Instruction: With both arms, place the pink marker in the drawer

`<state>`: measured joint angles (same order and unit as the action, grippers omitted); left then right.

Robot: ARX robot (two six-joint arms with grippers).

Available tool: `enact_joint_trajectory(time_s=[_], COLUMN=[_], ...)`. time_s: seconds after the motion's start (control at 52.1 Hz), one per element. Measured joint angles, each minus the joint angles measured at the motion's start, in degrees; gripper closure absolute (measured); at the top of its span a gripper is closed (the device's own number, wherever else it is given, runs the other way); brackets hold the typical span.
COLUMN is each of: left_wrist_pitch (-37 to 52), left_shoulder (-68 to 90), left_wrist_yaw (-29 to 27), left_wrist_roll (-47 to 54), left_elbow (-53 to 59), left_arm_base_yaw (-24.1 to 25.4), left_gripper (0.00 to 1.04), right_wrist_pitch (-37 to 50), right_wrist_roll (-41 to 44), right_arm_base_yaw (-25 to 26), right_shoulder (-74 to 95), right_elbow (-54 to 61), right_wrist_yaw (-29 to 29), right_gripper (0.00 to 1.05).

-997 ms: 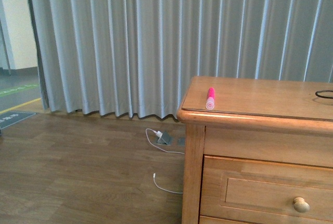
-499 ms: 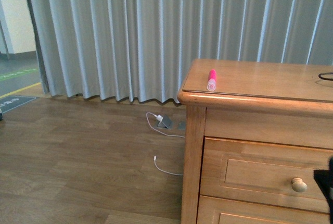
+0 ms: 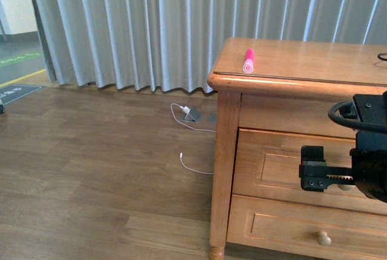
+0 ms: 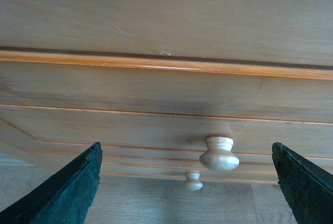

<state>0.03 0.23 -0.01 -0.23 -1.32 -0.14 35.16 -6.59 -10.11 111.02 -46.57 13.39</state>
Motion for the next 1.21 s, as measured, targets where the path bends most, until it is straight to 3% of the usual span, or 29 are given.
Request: enact_joint_trajectory(time_s=[0.901,0.978,1.208], left_wrist_pitch=[0.0,0.0,0.0], left_shoulder=[0.0,0.0,0.0], left_wrist_yaw=[0.0,0.0,0.0], left_wrist_roll=[0.0,0.0,0.0], left_elbow=[0.0,0.0,0.0], left_arm_base_yaw=[0.0,0.0,0.0], left_gripper=[0.06,0.06,0.06], right_wrist_pitch=[3.5,4.5,6.0], right_wrist_roll=[0.8,0.8,1.3], right_arm_base_yaw=[3.9,3.9,3.9], right_shoulder=[9.8,9.9,9.9], right_elbow=[-4.8,-4.5,-4.1], right_wrist_yaw=[-0.1,-0.3,-0.5], right_gripper=[0.08,0.16,0.51])
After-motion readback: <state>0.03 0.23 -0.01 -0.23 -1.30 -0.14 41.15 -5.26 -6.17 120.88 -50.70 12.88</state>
